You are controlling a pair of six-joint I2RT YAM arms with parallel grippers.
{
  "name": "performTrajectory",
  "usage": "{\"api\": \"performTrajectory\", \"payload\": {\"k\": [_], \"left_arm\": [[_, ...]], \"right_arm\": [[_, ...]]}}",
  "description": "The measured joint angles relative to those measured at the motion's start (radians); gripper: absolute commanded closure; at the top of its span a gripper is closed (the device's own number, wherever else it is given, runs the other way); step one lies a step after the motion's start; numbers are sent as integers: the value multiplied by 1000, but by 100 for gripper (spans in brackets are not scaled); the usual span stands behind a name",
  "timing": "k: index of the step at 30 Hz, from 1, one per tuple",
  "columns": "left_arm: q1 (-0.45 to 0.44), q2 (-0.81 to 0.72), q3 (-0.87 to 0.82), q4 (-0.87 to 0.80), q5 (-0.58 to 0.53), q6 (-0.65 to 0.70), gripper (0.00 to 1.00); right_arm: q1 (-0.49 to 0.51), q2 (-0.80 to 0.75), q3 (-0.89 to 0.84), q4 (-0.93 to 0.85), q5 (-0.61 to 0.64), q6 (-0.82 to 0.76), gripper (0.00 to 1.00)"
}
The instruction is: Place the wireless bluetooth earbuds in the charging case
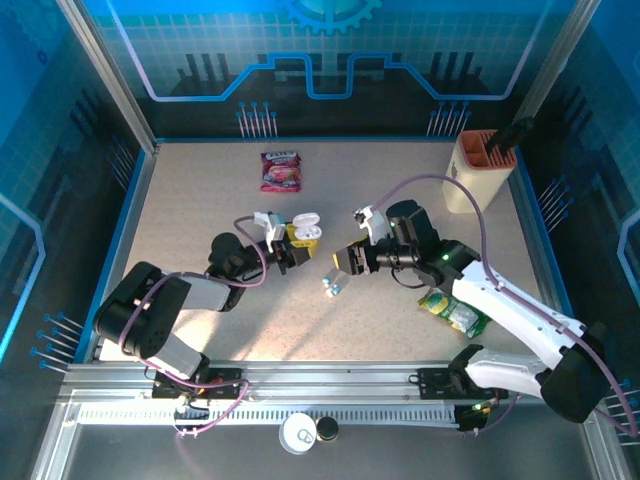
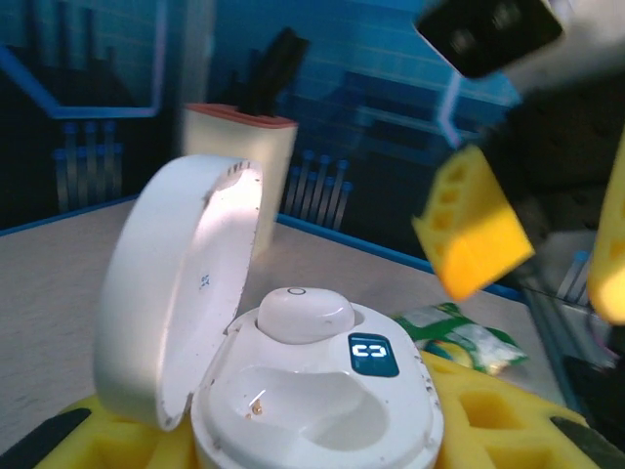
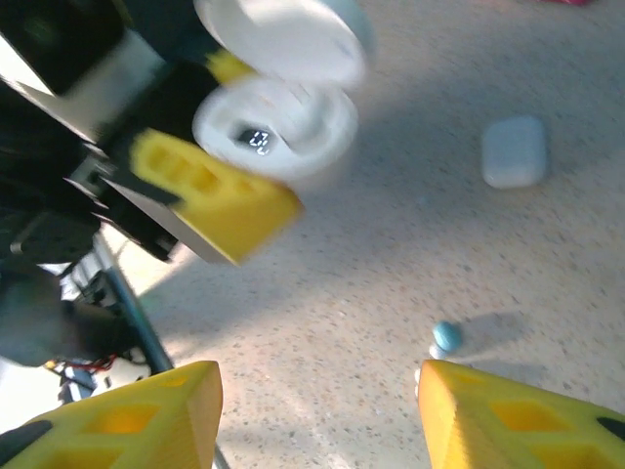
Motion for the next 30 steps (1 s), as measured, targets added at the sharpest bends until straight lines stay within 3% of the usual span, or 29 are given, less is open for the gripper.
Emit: {"api": "performTrajectory", "payload": {"k": [8,15,23,30], "left_arm": [[99,-51,-35,0,-106,-5,81],[111,-72,-64,0,-122,-10,80],[128,-93,-80,0,-122,-11,80],[131,-96,-80,0,-122,-11,80]], "right_arm": [[88,183,-54,-18,164,120,46],[223,465,66,-87,301,200,58],[282,608,143,-90,319,241,59],[286,639,159,-93,322,258,59]]}}
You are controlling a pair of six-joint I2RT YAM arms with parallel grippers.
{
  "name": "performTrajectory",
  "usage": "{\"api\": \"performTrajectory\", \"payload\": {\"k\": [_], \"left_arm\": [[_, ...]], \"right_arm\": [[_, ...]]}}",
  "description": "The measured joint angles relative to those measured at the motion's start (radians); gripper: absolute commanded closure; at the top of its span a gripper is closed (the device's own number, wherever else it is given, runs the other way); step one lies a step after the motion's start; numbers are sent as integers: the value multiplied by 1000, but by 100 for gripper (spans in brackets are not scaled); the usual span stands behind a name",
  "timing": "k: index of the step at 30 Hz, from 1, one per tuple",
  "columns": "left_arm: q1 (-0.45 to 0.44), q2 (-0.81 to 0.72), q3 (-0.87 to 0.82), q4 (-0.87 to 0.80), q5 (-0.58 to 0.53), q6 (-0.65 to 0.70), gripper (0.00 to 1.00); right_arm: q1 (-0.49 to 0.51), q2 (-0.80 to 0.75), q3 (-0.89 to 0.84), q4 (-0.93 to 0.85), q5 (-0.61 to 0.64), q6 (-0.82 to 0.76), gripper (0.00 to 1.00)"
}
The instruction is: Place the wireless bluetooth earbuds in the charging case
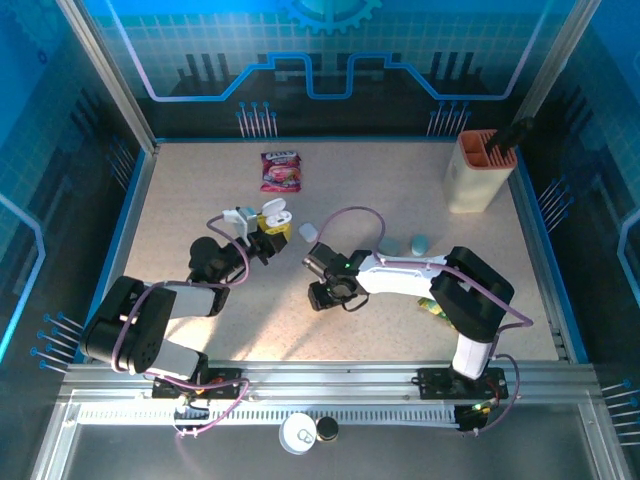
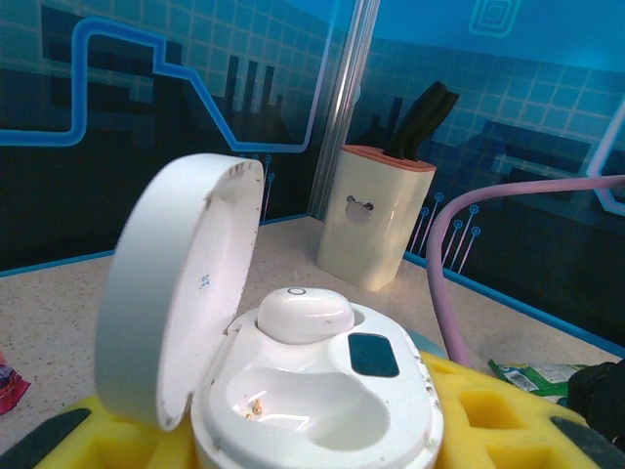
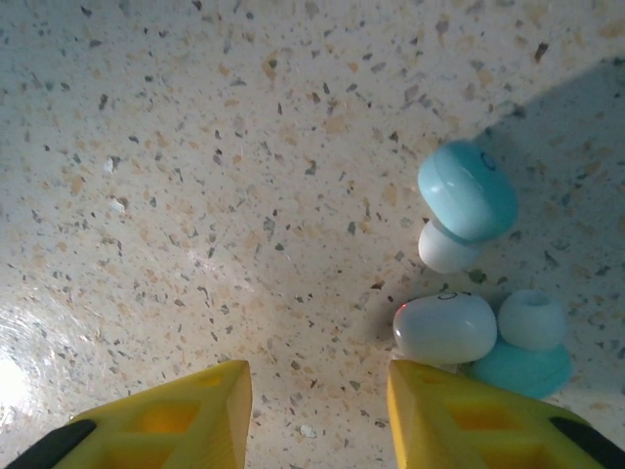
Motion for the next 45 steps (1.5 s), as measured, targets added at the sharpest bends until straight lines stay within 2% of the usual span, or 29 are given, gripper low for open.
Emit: {"api": "performTrajectory", "payload": {"k": [19,29,39,45], "left_arm": [[2,0,-12,0,0,0,80],[7,0,-18,0,0,0,79],[13,0,-18,0,0,0,79],[13,0,-18,0,0,0,80]], "right_arm": [[2,1,31,-129,114,-1,56],[19,-16,80,-170,178,-8,59],[-76,-17,35,-71,89,26,61],[-85,-17,31,-48,66,32,63]]}}
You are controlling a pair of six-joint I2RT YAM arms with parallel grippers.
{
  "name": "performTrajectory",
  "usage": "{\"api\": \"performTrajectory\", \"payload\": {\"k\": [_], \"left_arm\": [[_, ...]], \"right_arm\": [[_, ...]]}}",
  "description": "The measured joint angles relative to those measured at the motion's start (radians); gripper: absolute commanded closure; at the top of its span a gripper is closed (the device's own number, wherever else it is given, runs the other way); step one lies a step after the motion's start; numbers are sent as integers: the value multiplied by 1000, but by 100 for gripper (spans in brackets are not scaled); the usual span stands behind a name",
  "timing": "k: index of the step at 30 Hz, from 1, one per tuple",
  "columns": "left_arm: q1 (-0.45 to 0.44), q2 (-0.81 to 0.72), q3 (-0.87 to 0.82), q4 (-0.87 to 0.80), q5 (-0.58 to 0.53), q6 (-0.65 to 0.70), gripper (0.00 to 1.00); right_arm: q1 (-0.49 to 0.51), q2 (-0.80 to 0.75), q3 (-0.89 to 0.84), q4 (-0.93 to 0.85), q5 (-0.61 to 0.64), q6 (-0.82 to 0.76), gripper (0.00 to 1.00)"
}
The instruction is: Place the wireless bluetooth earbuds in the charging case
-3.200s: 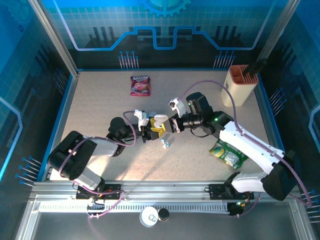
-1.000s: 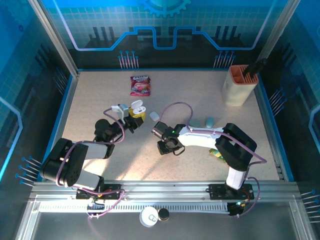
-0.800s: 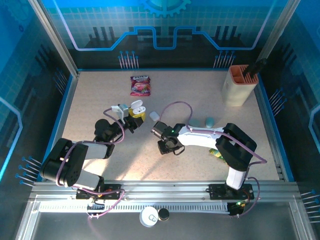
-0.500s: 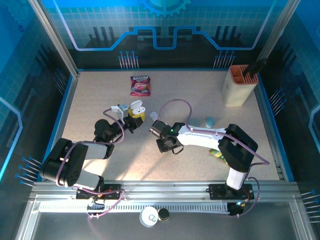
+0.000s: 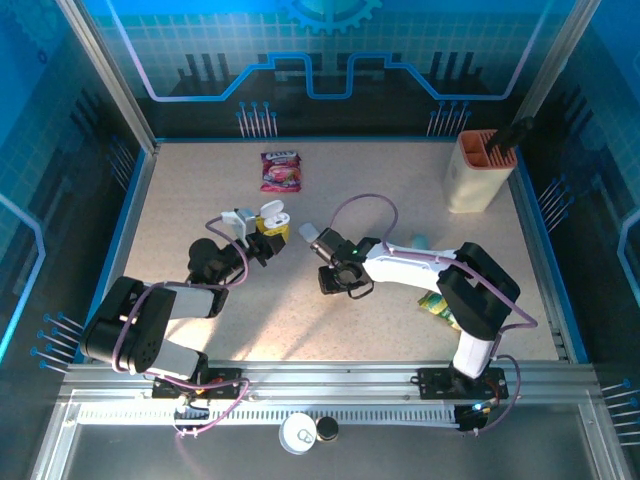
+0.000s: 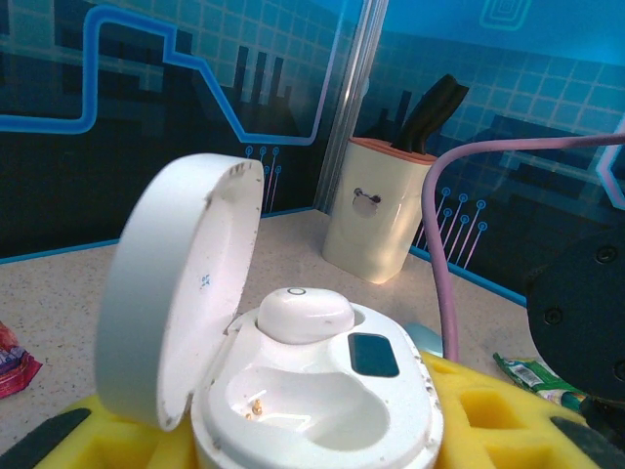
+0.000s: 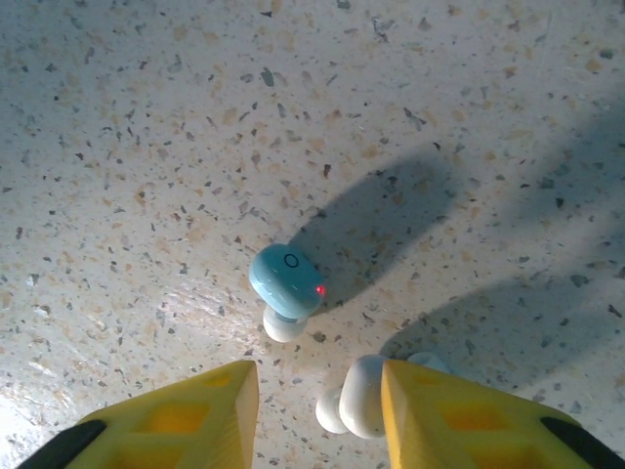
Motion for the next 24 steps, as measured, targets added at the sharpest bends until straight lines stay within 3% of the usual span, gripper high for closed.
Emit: {"api": "performTrajectory", "payload": {"k": [24], "left_arm": [[0,19,0,0,0,-26,79]], "right_arm": [[-9,-1,-35,46,-14,24,62]]}}
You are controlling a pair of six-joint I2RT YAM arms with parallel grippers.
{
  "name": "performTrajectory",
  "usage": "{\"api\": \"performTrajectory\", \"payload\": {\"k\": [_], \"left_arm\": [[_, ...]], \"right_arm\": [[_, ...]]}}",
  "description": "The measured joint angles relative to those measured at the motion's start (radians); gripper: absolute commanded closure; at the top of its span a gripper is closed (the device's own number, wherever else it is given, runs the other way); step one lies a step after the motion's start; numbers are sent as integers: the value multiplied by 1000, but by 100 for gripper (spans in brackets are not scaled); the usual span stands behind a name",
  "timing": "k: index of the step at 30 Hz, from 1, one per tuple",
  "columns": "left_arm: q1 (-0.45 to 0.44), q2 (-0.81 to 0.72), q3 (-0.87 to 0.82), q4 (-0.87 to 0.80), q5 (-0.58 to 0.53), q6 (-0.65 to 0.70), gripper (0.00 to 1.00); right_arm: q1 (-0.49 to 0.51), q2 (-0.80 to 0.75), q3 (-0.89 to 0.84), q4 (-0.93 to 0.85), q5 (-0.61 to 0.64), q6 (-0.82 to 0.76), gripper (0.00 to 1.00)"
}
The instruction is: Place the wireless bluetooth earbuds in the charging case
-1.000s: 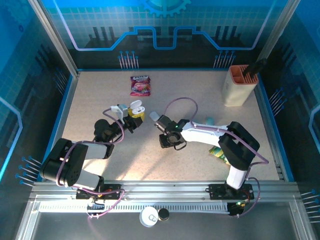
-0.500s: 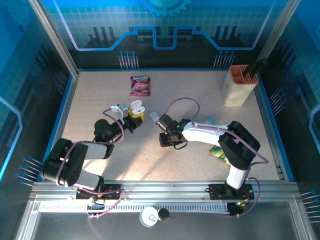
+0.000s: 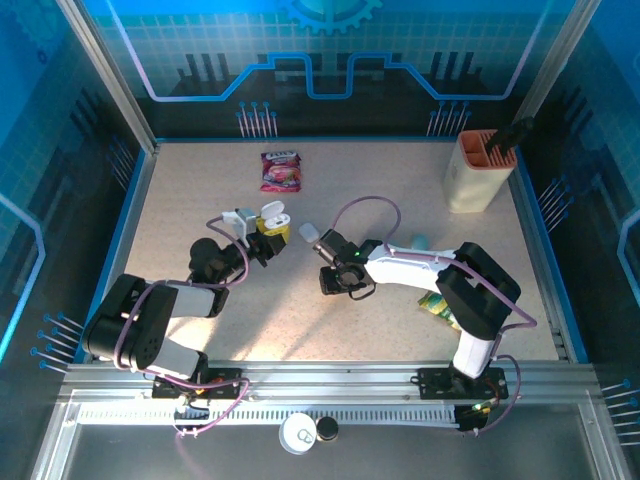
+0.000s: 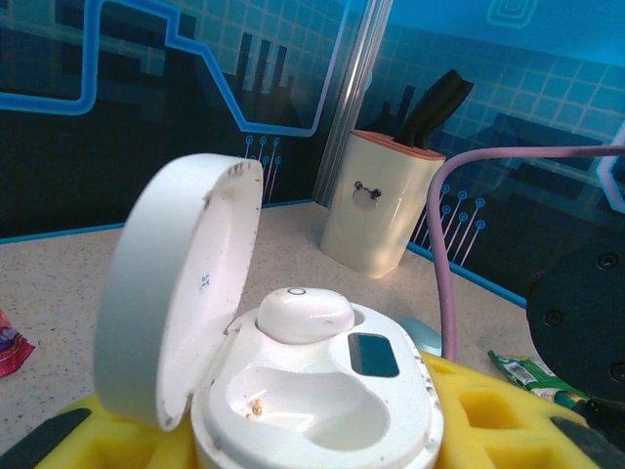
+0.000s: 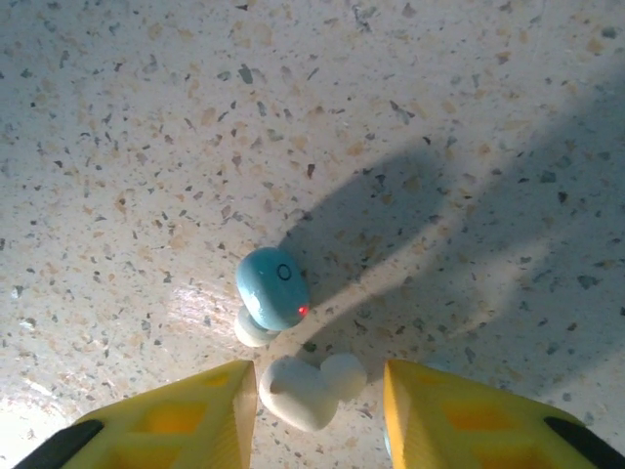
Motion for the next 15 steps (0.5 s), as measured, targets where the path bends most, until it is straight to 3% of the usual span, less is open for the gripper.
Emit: {"api": "performTrajectory", "payload": {"k": [7,15], "left_arm": [[0,5,0,0,0,0,79],[1,8,0,0,0,0,79]], "right_arm": [[0,8,7,21,-41,-5,59],[1,22,32,-13,-56,-35,63]]}}
